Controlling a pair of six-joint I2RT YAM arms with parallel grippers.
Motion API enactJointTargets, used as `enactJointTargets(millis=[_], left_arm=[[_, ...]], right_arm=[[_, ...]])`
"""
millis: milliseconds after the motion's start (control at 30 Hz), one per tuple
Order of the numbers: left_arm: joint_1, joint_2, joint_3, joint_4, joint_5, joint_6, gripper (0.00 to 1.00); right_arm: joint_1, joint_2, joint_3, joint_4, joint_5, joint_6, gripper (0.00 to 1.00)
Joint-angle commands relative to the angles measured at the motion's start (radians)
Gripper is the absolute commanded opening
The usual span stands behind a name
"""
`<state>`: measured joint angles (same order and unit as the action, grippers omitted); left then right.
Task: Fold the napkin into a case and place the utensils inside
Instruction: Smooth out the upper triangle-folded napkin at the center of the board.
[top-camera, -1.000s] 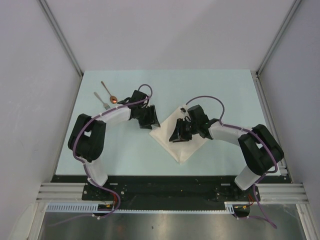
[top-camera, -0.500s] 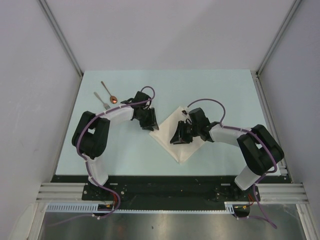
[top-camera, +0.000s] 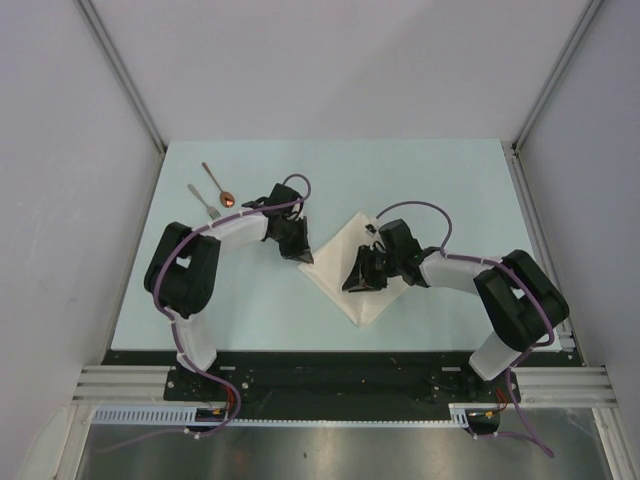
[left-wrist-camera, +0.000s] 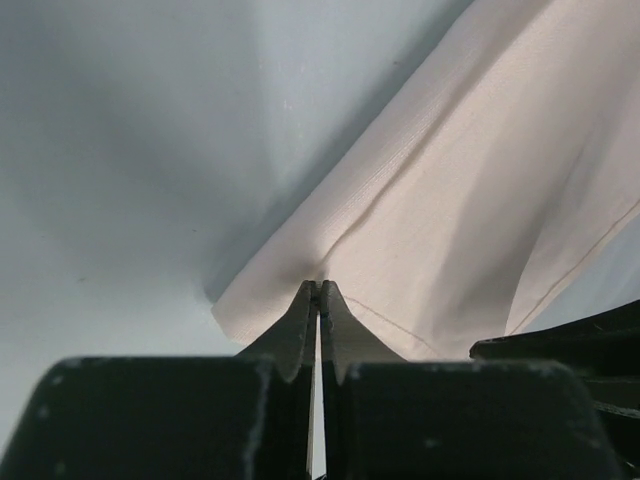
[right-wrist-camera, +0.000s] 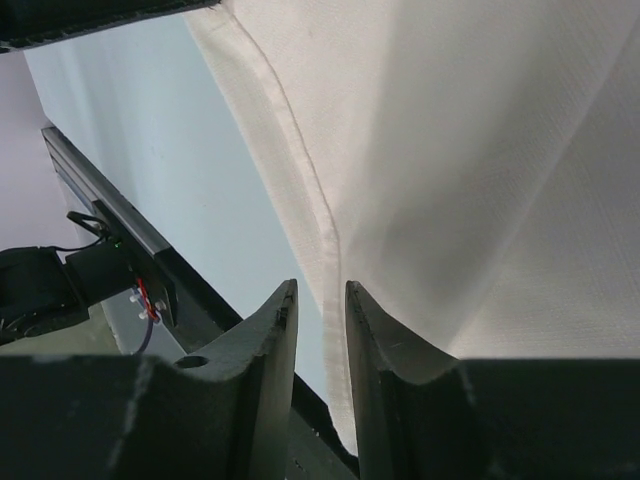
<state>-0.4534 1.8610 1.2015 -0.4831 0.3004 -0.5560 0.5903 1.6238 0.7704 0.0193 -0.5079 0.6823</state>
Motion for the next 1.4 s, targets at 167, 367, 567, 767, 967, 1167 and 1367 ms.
enactJointTargets(millis=[167,367,567,767,967,1167,1367], left_arm=[[-0.001,-0.065,0.004,-0.035,0.003,0.042,0.0],[-0.001,-0.046,0.007,-0.023,0.013,0.033,0.0],[-0.001,-0.048,0.013,-0.032,-0.004,0.042,0.0],[-0.001,-0.036,0.009,-0.029,0.0,0.039,0.0],[-0.001,-0.033,0.018,-0.038,-0.012,0.045,0.0],[0.001,-0.042,0.012,-0.046,-0.015,0.051,0.0],[0.002,-0.049,0.012,-0.055,-0.02,0.057,0.0]], right_arm=[[0.034,-0.065,-0.075,0.045,0.011,0.033,0.3],[0.04,-0.13,-0.123,0.018,0.031,0.034,0.3],[0.045,-0.171,-0.2,0.054,0.016,0.052,0.29],[0.045,-0.173,-0.234,0.054,0.017,0.042,0.28],[0.055,-0.225,-0.201,0.013,0.025,0.042,0.28],[0.082,-0.245,-0.21,0.005,0.042,0.057,0.29],[0.095,-0.202,-0.275,0.091,0.032,0.088,0.28]])
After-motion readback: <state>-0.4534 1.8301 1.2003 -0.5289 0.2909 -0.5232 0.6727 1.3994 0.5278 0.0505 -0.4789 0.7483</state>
